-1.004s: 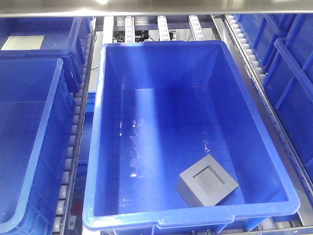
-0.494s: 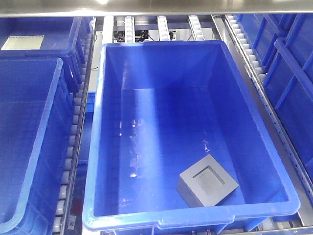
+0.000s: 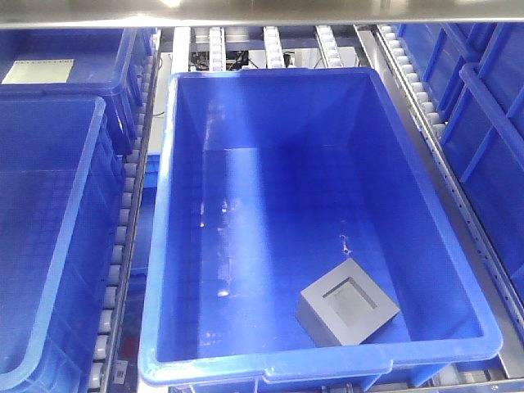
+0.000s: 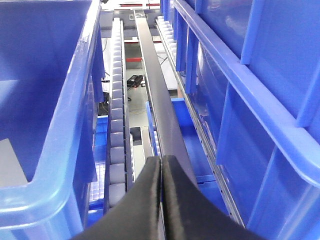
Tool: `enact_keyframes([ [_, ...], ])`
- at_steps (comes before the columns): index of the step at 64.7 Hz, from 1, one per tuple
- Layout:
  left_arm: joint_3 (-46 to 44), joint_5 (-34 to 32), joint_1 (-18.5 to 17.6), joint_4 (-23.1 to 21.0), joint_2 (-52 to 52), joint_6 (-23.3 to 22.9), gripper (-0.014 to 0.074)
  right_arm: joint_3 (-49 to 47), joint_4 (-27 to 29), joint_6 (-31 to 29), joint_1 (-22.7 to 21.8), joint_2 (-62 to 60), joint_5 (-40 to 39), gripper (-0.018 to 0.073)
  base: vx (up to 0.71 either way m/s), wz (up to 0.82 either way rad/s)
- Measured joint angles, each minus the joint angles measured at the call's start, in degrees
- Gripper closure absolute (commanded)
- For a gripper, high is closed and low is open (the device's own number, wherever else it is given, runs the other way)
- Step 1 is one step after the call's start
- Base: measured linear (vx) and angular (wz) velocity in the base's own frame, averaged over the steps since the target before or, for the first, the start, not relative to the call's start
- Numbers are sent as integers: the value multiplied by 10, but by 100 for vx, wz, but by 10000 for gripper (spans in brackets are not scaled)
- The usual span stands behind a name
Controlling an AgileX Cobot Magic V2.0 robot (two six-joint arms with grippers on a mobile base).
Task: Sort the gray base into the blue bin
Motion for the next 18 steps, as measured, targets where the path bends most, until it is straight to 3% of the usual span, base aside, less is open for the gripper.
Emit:
enact_keyframes([
  [18,0,0,0,0,0,0,603,0,0,0,0,0,0,564,0,0],
])
